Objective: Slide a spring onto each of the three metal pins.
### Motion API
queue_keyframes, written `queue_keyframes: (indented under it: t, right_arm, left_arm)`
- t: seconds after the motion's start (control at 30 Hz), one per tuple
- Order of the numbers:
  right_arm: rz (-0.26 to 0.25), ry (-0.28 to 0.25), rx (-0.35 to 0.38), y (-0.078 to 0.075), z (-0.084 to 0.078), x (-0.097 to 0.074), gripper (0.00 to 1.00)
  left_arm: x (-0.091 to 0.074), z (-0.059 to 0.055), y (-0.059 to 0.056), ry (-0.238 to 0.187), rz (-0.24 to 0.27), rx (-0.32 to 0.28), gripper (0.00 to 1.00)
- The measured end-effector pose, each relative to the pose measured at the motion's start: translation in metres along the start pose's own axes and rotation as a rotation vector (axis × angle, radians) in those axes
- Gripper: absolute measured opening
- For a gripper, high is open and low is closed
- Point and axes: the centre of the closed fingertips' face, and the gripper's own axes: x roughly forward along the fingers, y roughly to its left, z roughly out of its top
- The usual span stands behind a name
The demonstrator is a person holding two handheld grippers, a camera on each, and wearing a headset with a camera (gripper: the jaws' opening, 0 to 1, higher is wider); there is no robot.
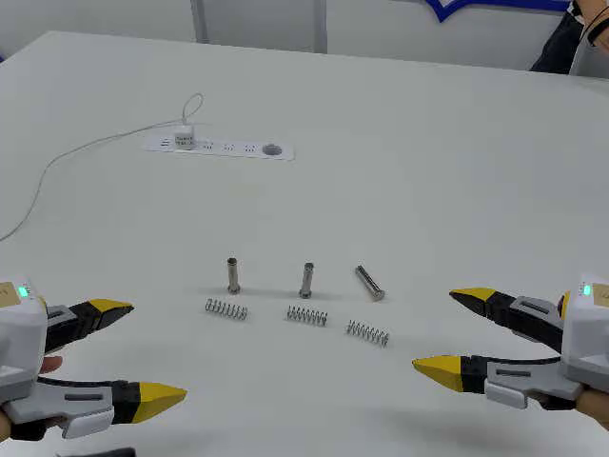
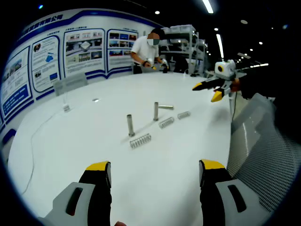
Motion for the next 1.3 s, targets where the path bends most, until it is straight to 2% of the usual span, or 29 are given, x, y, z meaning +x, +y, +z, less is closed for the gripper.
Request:
queue_keyframes:
  t: [0.6,1.0,1.3]
  right_arm:
    - [0.012,0.016,0.011,0.006,-0.005,0.001,0.67]
    - [0.018,0.019,0.025,0.016,-0.010,-0.007,0.66]
    - [0.018,0.028,0.031,0.009,-0.007,0.001,0.66]
  left_arm:
    - [0.001,-0.003,-0.002,0.014,-0.002,0.002,0.78]
    - [-0.002,-0.004,-0.008,0.014,-0.003,0.010,0.77]
    - [-0.001,-0.009,-0.008,0.019,0.002,0.003,0.77]
